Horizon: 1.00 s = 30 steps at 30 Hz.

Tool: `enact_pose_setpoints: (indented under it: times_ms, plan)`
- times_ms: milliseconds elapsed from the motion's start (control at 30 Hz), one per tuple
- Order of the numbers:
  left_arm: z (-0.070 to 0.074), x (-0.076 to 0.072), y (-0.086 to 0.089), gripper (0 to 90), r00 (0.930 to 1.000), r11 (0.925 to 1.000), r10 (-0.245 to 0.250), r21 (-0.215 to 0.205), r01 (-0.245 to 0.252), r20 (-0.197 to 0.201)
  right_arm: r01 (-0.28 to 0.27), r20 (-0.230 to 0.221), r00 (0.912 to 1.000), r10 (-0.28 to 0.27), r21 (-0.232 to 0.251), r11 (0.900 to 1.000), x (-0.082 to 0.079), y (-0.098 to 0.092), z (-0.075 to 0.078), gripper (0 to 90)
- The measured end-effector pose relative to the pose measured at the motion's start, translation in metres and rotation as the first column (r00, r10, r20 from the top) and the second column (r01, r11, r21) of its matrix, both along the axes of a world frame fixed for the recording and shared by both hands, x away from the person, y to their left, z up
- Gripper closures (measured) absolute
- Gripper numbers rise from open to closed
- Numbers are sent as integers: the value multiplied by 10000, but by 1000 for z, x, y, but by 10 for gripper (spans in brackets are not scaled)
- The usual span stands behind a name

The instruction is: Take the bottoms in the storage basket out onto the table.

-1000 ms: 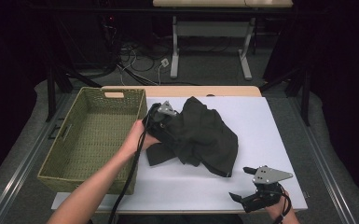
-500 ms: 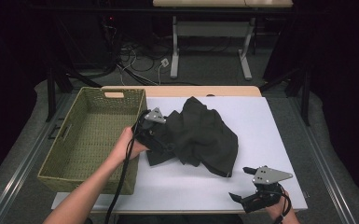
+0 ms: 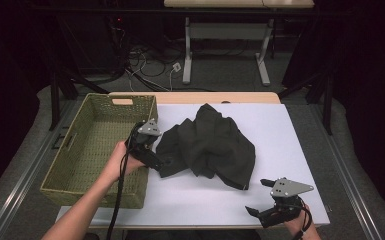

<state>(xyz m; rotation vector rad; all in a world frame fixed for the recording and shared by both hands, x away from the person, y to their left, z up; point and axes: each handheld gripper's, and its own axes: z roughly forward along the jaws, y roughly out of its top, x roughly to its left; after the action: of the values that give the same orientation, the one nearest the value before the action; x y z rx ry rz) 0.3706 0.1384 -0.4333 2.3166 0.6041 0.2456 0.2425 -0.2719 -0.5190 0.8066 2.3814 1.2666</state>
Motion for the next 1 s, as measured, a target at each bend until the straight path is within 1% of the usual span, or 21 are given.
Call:
enact_pose_setpoints:
  times_ms: [167,200,233,267,300,367,433,467,567,700,867,1000]
  plan:
    - [0,-9,8,1,9999,9998,141,-121,-139,91,31,-8,10000,-31,5,10000,0,0,0,8]
    - [-1,-11,10,1,9998,9999,149,-4,-149,132,35,-10,10000,-34,11,10000,0,0,0,8]
    - [0,-12,12,1,9999,9999,109,83,-109,59,34,-19,10000,-34,7,10000,0,0,0,8]
    - [-1,-13,14,1,9999,9999,158,65,-158,3,35,-17,10000,-35,10,10000,0,0,0,8]
    - [-2,-14,17,1,9998,9998,200,94,-201,36,34,-12,10000,-34,12,10000,0,0,0,8]
    - [-3,-17,22,1,9994,9994,347,15,-347,54,7,-56,10000,-8,-40,10000,0,0,0,8]
    - [-3,-18,29,1,9989,9987,472,-202,-473,-50,7,-30,10000,-7,8,10000,1,0,-1,8]
    - [-3,-19,32,1,9989,9988,475,-128,-475,-9,-23,-87,10000,22,-62,10000,1,0,0,8]
    - [-5,-21,41,1,9979,9979,633,-121,-634,-107,10,-49,10000,-10,-27,10000,1,1,-1,8]
    - [-7,-25,50,1,9967,9967,805,-80,-806,-65,-6,-74,10000,6,1,10000,1,1,-1,8]
    - [-8,-31,59,1,9952,9950,979,-176,-979,-15,29,-93,10000,-29,-29,10000,0,1,-1,8]
    - [-9,-35,65,1,9939,9939,1099,-126,-1100,-21,51,-103,9999,-52,-48,10000,0,1,-1,8]
